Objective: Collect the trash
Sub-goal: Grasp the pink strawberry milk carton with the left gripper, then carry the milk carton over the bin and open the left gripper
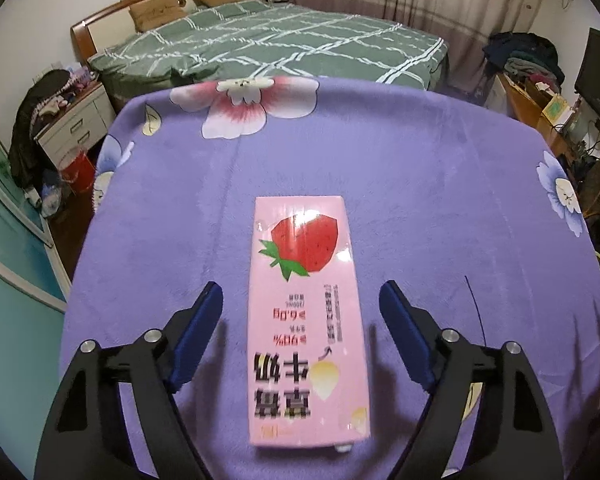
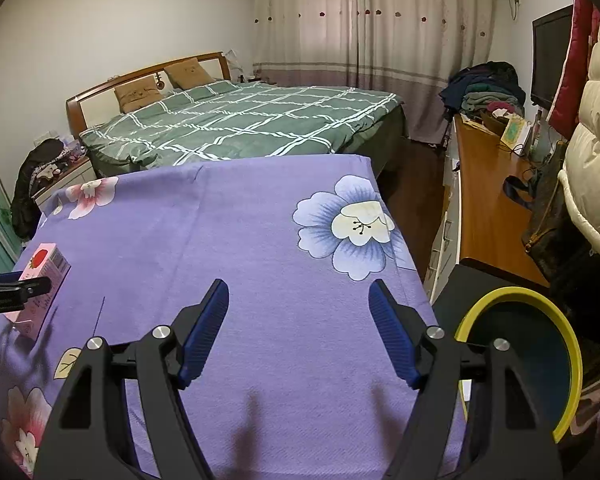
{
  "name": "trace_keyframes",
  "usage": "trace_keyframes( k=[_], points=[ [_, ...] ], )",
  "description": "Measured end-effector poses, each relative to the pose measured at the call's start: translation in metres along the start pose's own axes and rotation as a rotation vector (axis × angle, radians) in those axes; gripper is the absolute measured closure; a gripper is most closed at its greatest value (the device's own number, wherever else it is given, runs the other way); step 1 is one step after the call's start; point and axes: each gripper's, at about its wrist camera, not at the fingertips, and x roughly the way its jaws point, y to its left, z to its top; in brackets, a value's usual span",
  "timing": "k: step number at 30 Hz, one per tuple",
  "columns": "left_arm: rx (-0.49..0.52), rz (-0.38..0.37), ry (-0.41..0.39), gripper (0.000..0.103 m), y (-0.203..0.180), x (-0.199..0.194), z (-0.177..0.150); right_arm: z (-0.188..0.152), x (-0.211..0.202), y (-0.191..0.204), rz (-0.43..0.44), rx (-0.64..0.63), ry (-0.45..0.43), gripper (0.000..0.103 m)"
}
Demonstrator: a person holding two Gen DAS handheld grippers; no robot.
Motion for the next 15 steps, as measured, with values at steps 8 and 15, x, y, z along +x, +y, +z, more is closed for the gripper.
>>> trace_keyframes(
  k=[8,15],
  points=[
    [-0.004,-0.014,0.04,0.044,0.0,0.02,0.006,0.0,0.001,0.0,0.0,-0.001,0.003,0.034],
    [0.016,-0.024,0.03,0.052,-0.005,0.018,0.006,-0.002,0.003,0.001,-0.003,-0.005,0.009,0.034]
  ],
)
